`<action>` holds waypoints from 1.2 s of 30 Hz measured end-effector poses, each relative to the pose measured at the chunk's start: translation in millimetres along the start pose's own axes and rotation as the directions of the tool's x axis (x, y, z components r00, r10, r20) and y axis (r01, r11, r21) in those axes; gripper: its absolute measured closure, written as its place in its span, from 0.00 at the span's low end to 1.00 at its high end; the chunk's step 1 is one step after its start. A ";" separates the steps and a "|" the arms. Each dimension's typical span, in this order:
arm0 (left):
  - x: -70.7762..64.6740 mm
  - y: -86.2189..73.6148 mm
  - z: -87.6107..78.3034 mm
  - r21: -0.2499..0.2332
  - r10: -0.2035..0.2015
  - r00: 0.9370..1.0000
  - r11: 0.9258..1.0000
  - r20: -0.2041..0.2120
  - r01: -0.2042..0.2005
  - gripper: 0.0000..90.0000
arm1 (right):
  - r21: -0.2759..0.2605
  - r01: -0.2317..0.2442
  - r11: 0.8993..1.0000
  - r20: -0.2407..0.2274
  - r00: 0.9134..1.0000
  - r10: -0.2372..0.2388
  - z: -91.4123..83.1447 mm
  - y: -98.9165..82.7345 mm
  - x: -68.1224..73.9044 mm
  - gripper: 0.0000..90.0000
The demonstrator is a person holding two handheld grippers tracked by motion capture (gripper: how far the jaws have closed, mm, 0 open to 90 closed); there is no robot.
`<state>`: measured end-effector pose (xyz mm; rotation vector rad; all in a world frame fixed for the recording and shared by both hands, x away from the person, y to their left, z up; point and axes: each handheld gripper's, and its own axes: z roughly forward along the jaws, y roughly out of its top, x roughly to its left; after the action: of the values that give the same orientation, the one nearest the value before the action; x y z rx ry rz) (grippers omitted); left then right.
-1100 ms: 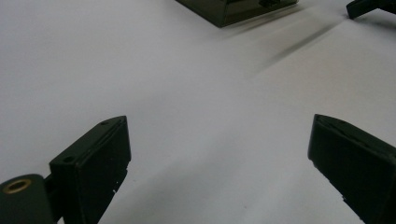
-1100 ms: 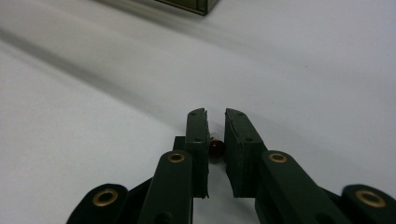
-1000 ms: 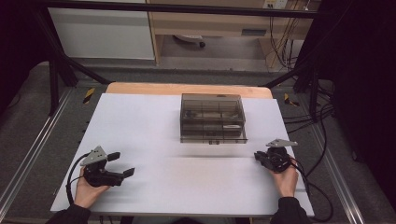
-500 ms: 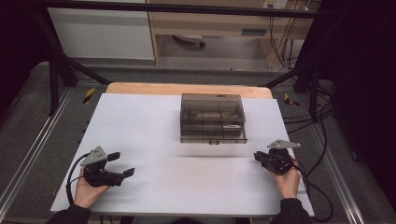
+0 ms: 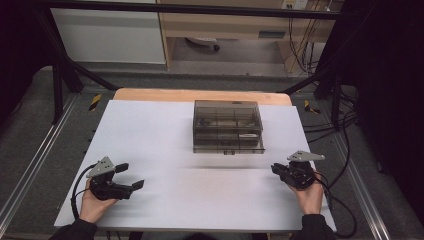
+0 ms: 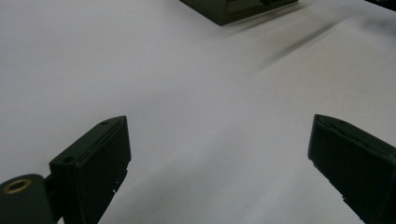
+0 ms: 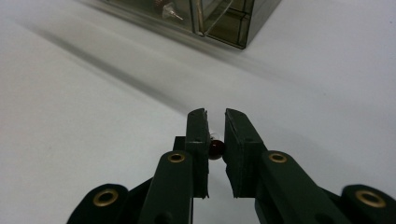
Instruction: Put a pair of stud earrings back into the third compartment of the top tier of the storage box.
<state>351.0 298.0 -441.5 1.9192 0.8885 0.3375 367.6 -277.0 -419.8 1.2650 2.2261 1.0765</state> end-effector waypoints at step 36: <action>-0.2 -0.1 -0.3 0.001 0.001 1.000 1.000 -0.003 -0.001 0.07 | -0.048 0.074 0.996 -0.069 0.995 -0.077 -31.6 35.2 25.8 0.89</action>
<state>350.6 298.1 -441.4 1.9205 0.8897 0.3414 354.0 -258.2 -371.1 1.1309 2.2684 1.1530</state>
